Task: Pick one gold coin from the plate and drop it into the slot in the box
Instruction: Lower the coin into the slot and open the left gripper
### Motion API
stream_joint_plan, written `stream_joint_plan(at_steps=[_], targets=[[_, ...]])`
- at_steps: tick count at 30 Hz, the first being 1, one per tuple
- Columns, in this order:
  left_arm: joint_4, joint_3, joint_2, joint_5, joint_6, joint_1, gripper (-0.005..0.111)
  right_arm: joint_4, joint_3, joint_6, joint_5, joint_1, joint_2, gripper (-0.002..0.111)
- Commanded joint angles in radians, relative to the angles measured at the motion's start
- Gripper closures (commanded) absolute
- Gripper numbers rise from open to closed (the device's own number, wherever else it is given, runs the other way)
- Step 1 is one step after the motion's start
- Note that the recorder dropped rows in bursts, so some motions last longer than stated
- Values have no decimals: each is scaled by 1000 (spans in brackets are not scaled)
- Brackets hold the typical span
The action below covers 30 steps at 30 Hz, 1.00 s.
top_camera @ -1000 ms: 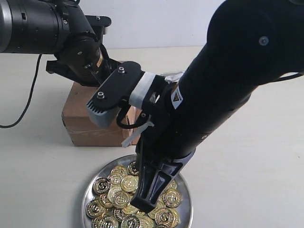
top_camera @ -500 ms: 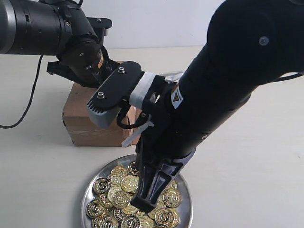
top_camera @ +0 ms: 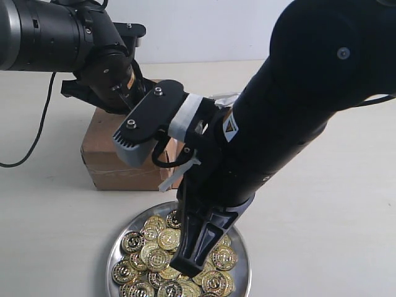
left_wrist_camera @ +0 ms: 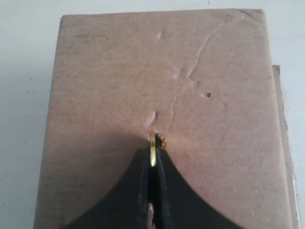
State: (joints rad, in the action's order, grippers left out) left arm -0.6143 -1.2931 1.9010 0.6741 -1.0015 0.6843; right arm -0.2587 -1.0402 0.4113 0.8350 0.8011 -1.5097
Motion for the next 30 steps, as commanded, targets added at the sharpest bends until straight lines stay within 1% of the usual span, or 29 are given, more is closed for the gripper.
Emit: stream_joint_plan(at_steps=[1,3,5,8,9,12,14,25,30], targets=[[10,0,6,1,7,4,107,-4,-7,3,2,2,9,108],[10,0,6,1,12,4,106,-4,-7,3,2,2,9,108],[10,0,6,4,15,4,103,-4,-7,3,2,2,9,108],[10,0,6,4,15,4,90,-4,-7,3,2,2,9,108],[10,0,6,4,15,4,84,-4,-7,3,2,2,9,108],[10,0,6,4,15,4,70,-4,-7,3,2,2,9,108],[10,0,6,4,15,4,65,-4,-7,3,2,2,9,108],[-7,0,2,4,33,4,65,-4,-7,1,2,2,9,108],[-44,0,-45,4,37,4,65,-4,-7,3,2,2,9,108]])
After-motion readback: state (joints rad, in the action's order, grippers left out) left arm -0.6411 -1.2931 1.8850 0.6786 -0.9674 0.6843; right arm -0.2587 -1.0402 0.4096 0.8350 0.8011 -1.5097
